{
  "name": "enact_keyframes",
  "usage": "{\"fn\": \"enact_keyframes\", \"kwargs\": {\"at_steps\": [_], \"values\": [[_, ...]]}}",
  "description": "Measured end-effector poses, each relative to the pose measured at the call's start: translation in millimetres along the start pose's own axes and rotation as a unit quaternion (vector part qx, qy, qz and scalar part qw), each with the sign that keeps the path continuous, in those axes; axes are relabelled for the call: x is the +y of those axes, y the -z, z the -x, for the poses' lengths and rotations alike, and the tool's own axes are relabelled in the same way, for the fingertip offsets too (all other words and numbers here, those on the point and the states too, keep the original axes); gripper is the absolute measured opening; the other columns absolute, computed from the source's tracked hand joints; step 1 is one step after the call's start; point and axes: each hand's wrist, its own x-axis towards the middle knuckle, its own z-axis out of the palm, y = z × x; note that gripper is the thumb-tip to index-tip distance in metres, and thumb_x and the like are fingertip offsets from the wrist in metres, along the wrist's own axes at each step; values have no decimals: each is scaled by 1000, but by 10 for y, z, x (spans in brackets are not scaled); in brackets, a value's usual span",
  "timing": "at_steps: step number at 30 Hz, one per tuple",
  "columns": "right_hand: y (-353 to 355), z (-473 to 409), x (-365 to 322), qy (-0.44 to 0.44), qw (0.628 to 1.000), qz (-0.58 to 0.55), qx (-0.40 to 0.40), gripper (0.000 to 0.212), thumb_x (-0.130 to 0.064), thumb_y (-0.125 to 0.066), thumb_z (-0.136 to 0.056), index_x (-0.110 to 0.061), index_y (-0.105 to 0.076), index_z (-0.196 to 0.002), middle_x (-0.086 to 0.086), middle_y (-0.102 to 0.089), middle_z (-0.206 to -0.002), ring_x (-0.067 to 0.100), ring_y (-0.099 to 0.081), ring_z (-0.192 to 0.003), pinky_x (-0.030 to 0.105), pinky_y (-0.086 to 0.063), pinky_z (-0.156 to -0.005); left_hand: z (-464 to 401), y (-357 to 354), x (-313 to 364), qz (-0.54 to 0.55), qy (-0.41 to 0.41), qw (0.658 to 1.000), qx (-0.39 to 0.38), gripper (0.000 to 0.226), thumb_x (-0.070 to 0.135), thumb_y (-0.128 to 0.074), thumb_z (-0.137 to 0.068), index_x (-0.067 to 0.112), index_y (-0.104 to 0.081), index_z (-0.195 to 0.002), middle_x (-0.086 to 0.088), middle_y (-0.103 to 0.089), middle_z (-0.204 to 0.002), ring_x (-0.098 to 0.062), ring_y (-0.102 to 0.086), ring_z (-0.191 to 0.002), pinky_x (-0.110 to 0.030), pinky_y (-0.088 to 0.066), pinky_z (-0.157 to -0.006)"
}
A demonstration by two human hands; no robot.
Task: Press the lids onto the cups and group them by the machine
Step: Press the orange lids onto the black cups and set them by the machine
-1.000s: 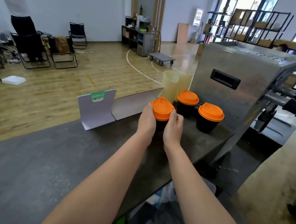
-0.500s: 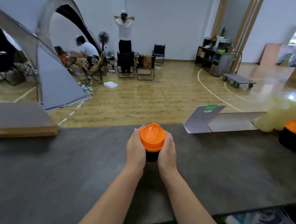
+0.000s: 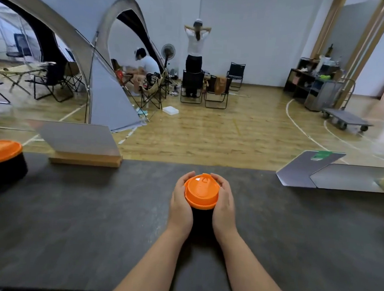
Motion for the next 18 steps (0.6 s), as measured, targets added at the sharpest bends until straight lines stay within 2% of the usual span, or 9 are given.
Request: {"fn": "enact_keyframes", "kwargs": {"at_steps": [3, 5, 7, 9, 12, 15, 18], "values": [[27, -10, 12, 13, 1000, -9, -14, 39, -20, -35, -84, -13, -62, -111, 6, -68, -109, 13, -65, -98, 18, -50, -79, -59, 35, -30, -24, -23, 999, 14, 34, 30, -40, -82, 31, -59, -111, 8, -69, -106, -11, -67, -95, -36, -55, -87], [26, -14, 11, 12, 999, -22, -22, 34, -21, -37, -82, -13, -61, -105, 5, -68, -103, 8, -65, -89, 17, -50, -75, -103, 73, -63, -41, -51, 996, 65, 27, 26, -41, -81, 36, -60, -97, 11, -69, -95, -12, -67, -90, -44, -55, -86], [15, -27, 12, 7, 999, -36, -16, 27, -22, -37, -82, -14, -57, -99, 5, -63, -96, 2, -61, -77, 14, -47, -67, -112, 102, -88, -76, -100, 987, 101, 20, 25, -41, -83, 32, -60, -85, 11, -68, -83, -13, -65, -82, -47, -54, -80], [6, -46, 25, 8, 999, -30, -12, 23, -22, -36, -83, -18, -54, -97, 4, -61, -92, 3, -58, -72, 15, -46, -64, -87, 103, -106, -97, -147, 980, 93, 24, 25, -40, -88, 24, -63, -81, 7, -68, -77, -14, -64, -77, -44, -53, -73], [12, -57, 60, 18, 1000, -15, -8, 28, -20, -34, -86, -21, -56, -103, 2, -63, -95, 5, -59, -78, 16, -47, -68, -58, 93, -111, -69, -169, 982, 54, 33, 30, -40, -91, 14, -69, -88, 5, -73, -89, -12, -68, -87, -39, -54, -80], [13, -42, 62, 34, 999, -12, -18, 36, -28, -34, -92, -19, -61, -114, 8, -66, -112, 18, -63, -99, 26, -50, -85, -73, 94, -162, -65, -176, 982, 11, 34, 44, -44, -85, 24, -69, -98, 10, -69, -114, -4, -63, -110, -26, -50, -94], [3, -37, 54, 14, 998, -45, -29, 33, -29, -45, -91, -11, -64, -111, 15, -67, -109, 20, -64, -93, 26, -53, -78, -82, 89, -182, -104, -166, 980, -17, 34, 52, -46, -82, 39, -64, -108, 9, -60, -134, -1, -54, -124, -23, -45, -101]]}}
